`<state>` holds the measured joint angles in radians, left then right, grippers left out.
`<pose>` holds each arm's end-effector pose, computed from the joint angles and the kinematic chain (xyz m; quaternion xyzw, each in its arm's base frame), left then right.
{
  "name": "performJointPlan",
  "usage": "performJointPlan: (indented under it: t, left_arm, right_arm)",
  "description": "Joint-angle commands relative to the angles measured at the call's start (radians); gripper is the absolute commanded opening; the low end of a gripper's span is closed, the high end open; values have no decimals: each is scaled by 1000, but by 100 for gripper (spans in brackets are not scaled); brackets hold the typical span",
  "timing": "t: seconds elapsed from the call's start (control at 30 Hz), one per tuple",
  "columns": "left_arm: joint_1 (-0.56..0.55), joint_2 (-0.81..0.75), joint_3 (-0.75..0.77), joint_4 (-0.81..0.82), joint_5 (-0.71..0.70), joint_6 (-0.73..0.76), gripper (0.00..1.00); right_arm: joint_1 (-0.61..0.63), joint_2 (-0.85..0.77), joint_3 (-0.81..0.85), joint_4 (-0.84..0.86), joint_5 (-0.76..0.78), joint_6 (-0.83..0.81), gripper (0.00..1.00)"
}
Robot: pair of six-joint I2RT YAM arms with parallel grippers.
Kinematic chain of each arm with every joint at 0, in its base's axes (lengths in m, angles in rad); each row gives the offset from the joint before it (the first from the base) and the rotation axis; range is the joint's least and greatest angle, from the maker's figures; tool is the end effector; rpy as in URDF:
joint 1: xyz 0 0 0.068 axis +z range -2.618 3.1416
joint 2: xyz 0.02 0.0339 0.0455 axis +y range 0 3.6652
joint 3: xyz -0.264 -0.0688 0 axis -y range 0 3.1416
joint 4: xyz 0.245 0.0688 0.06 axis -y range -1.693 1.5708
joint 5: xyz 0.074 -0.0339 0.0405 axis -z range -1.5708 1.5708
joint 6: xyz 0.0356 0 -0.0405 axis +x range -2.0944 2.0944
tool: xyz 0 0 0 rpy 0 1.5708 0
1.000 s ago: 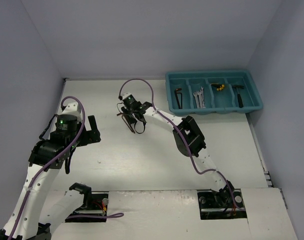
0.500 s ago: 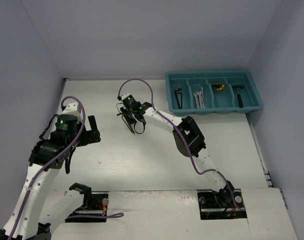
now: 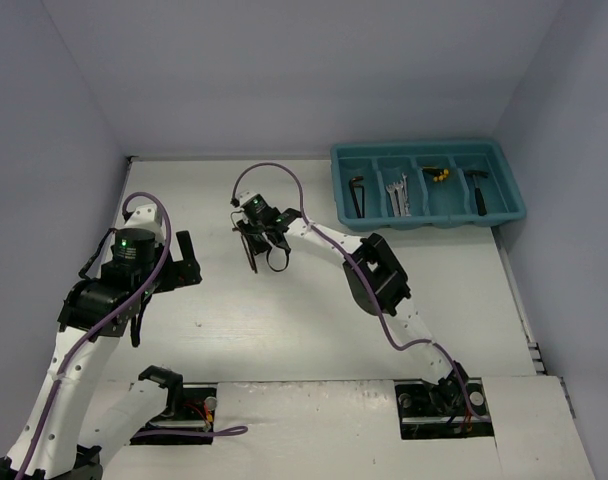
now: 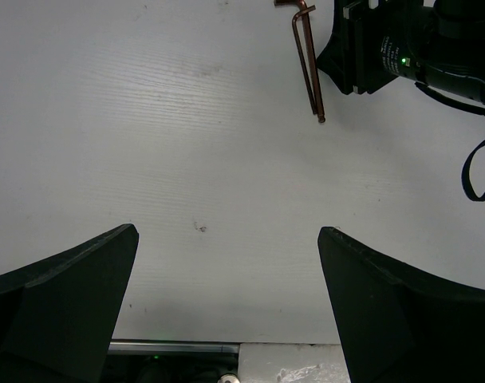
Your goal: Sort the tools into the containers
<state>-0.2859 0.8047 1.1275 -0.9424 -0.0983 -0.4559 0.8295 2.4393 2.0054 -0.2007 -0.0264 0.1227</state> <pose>0.1347 -0.0360 0.3748 -0.0978 0.8828 -0.1250 0.4421 0.3756 0.4117 0.1705 -0.3144 0.8351 0.2172 0.3956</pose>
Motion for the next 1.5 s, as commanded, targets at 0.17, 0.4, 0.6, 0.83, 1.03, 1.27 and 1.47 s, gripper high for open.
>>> performJointPlan:
  t: [0.17,0.4,0.6,0.83,1.03,1.27,1.47]
  left_arm:
    - [5,17,2,29,-13,-39,95]
    - [2,107,-11,96,-11,-97,89]
    - [-16,307,8,196,-19,-153,71]
    - [-119,632,131,294,-103,-186,57]
    - [-133,901,295,309,-112,-189,53]
    - [-133,1124,454,310,-107,-162,41]
    - [-135,1214,535,308,-94,-166,33]
  right_arm:
    - [24,-97,-134,37,79,47,24]
    - [-28,-285,-337,65,148,113,23]
    - [-113,-535,-545,80,137,109,25]
    - [-193,-844,-760,80,124,109,27]
    - [-210,-1035,-893,78,86,132,29]
    - [-213,-1191,-1019,76,72,146,31]
    - [-219,-1266,-1063,67,60,158,31]
